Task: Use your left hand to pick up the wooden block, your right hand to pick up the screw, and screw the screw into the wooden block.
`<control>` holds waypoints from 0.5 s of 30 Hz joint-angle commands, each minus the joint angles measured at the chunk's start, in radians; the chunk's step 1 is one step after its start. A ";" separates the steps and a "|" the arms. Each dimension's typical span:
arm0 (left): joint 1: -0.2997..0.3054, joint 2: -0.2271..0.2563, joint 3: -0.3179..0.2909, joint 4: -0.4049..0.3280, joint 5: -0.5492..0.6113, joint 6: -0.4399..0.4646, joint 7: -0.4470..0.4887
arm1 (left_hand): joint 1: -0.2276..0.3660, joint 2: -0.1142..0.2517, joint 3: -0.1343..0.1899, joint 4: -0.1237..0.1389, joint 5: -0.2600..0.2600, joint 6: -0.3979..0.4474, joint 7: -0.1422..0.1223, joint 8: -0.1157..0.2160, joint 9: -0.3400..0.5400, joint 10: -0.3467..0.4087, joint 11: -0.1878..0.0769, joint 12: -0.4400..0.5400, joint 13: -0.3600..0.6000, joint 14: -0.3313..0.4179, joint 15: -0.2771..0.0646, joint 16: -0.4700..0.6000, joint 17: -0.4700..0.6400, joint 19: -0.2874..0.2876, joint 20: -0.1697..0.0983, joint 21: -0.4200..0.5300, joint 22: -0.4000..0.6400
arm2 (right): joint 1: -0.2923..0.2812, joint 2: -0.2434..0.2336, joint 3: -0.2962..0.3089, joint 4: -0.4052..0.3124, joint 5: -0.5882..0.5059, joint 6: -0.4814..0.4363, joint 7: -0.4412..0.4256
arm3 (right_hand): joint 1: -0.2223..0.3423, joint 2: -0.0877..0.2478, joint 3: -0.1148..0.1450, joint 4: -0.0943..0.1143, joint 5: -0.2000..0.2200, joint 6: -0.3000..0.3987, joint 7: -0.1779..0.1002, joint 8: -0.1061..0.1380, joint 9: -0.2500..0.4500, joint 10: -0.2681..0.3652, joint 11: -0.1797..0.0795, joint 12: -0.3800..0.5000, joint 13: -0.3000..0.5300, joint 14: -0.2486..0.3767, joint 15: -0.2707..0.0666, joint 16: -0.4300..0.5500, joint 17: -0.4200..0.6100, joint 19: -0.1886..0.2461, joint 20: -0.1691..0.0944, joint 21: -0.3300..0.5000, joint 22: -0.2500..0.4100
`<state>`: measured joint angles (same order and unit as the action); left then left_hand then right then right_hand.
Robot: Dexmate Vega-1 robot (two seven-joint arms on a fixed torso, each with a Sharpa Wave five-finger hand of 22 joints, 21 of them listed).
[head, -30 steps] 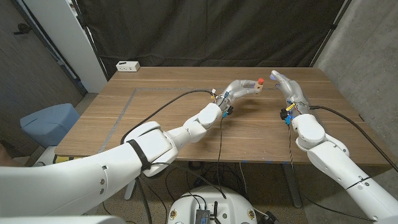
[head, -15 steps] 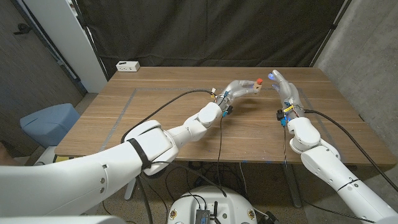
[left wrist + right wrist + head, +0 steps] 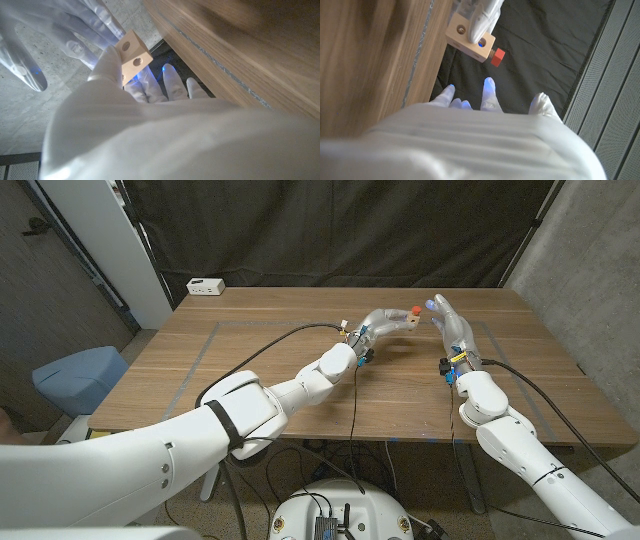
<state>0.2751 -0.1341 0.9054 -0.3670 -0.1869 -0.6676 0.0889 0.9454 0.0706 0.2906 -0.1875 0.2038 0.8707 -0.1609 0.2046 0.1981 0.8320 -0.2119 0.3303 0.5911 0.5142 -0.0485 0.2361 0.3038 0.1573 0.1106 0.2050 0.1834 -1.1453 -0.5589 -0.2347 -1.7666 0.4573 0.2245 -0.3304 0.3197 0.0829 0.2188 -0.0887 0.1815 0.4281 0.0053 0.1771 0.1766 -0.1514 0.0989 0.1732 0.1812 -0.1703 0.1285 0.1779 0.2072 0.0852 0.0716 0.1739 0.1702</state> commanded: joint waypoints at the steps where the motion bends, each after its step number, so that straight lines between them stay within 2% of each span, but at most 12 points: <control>1: -0.007 -0.003 0.008 0.001 -0.004 0.020 0.002 | -0.034 0.046 0.044 0.038 0.006 0.024 -0.011 0.012 0.004 0.010 0.000 0.005 0.004 0.009 -0.109 0.001 0.005 0.006 -0.003 0.009 0.005 | 0.018 0.004 -0.023 0.037 0.030 0.033 0.030 | -0.008 0.002 0.000 0.006 0.001 -0.001 -0.003 0.003 0.003 -0.019 -0.003 -0.002 0.003 -0.018 -0.006 0.001 0.004 -0.008 0.000 0.001 0.001; 15: -0.010 -0.005 0.013 0.001 -0.004 0.021 0.002 | -0.035 0.048 0.044 0.039 0.005 0.023 -0.008 0.012 0.005 0.011 0.001 0.005 0.004 0.009 -0.110 0.002 0.006 0.007 -0.003 0.009 0.005 | 0.019 0.006 -0.032 0.043 0.036 0.051 0.028 | -0.017 0.012 0.002 0.005 0.001 -0.001 -0.028 0.005 0.001 -0.032 -0.012 0.008 0.002 -0.034 -0.006 0.009 0.003 -0.029 0.004 0.007 0.002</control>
<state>0.2679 -0.1382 0.9144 -0.3657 -0.1905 -0.6496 0.0897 0.9454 0.0706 0.2906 -0.1875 0.2036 0.8707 -0.1609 0.2045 0.1979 0.8317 -0.2116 0.3279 0.5910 0.5142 -0.0485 0.2361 0.3038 0.1573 0.1106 0.2050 0.1834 -1.1296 -0.5542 -0.2583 -1.7315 0.4853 0.2610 -0.3057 0.3121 0.0911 0.2189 -0.0887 0.1815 0.4233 -0.0149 0.1771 0.1767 -0.1701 0.0929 0.1732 0.1814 -0.1702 0.1285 0.1792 0.2072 0.0639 0.0717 0.1739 0.1701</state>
